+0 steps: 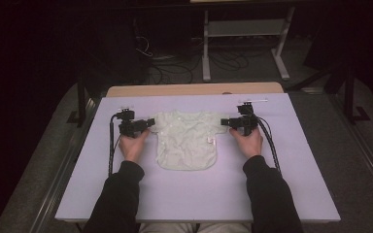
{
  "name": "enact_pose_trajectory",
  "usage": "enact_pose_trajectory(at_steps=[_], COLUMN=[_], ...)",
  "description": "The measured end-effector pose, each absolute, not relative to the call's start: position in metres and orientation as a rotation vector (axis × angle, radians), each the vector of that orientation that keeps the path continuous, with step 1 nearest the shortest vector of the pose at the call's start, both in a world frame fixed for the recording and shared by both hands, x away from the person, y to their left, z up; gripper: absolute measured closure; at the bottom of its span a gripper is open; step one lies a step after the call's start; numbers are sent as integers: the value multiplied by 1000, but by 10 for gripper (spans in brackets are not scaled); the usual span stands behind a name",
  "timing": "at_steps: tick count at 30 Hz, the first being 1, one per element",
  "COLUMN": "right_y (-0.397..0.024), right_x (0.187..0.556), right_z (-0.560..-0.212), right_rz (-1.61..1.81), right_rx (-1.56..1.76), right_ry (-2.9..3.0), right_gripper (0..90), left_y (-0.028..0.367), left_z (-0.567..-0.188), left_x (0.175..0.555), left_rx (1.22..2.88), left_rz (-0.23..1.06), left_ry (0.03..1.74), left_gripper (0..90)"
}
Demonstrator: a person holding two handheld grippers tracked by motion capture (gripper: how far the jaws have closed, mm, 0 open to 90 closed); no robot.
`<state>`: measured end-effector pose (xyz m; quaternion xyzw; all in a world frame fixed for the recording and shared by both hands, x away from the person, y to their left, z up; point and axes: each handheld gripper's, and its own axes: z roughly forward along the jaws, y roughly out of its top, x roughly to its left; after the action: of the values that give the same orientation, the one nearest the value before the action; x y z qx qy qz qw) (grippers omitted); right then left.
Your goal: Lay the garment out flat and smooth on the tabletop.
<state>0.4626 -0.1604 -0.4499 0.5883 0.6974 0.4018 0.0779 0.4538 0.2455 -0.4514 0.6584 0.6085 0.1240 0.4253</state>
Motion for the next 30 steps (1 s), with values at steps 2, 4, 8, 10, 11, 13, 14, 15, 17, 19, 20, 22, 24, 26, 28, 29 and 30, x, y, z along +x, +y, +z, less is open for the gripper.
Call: enact_pose_trajectory(at_steps=[2, 4, 8, 10, 11, 13, 14, 15, 17, 19, 20, 22, 24, 26, 28, 29, 30], right_y=[-154, -148, -145, -145, -146, -146, -145, -145, -144, -144, -143, -144, -143, -143, -142, -142, -141], right_x=[463, 463, 463, 464, 464, 464, 463, 463, 463, 463, 463, 464, 463, 463, 463, 462, 462], right_z=[-452, -454, -457, -458, -458, -458, -458, -457, -457, -455, -454, -452, -449, -448, -448, -449, -450], right_rz=[1174, 1148, 1152, 1173, 1177, 1166, 1158, 1149, 1139, 1139, 1143, 1148, 1167, 1171, 1160, 1146, 1128], right_rx=[1786, 1803, 1856, 1878, 1875, 1848, 1831, 1821, 1797, 1784, 1778, 1768, 1757, 1749, 1750, 1757, 1756], right_ry=[2035, 1985, 1931, 1940, 1946, 1964, 1973, 1977, 1982, 1974, 1971, 1957, 1945, 1937, 1933, 1928, 1929], right_gripper=[499, 609, 787, 846, 851, 859, 861, 863, 864, 865, 865, 865, 866, 866, 866, 865, 865], left_y=[242, 238, 236, 233, 233, 234, 234, 234, 234, 234, 234, 236, 238, 239, 239, 239, 240], left_z=[-454, -454, -455, -456, -456, -457, -457, -456, -455, -452, -451, -447, -445, -446, -449, -450, -452], left_x=[455, 455, 455, 453, 452, 450, 449, 448, 447, 446, 446, 445, 444, 444, 445, 446, 446], left_rx=[1664, 1644, 1614, 1617, 1609, 1587, 1576, 1573, 1571, 1568, 1561, 1558, 1553, 1552, 1560, 1567, 1583], left_rz=[302, 313, 272, 291, 305, 320, 332, 343, 364, 381, 390, 410, 428, 426, 410, 406, 407], left_ry=[1535, 1572, 1614, 1623, 1629, 1644, 1651, 1648, 1634, 1616, 1610, 1595, 1590, 1595, 1605, 1608, 1610], left_gripper=[505, 579, 759, 856, 875, 884, 885, 886, 886, 884, 884, 883, 883, 881, 869, 858, 849])
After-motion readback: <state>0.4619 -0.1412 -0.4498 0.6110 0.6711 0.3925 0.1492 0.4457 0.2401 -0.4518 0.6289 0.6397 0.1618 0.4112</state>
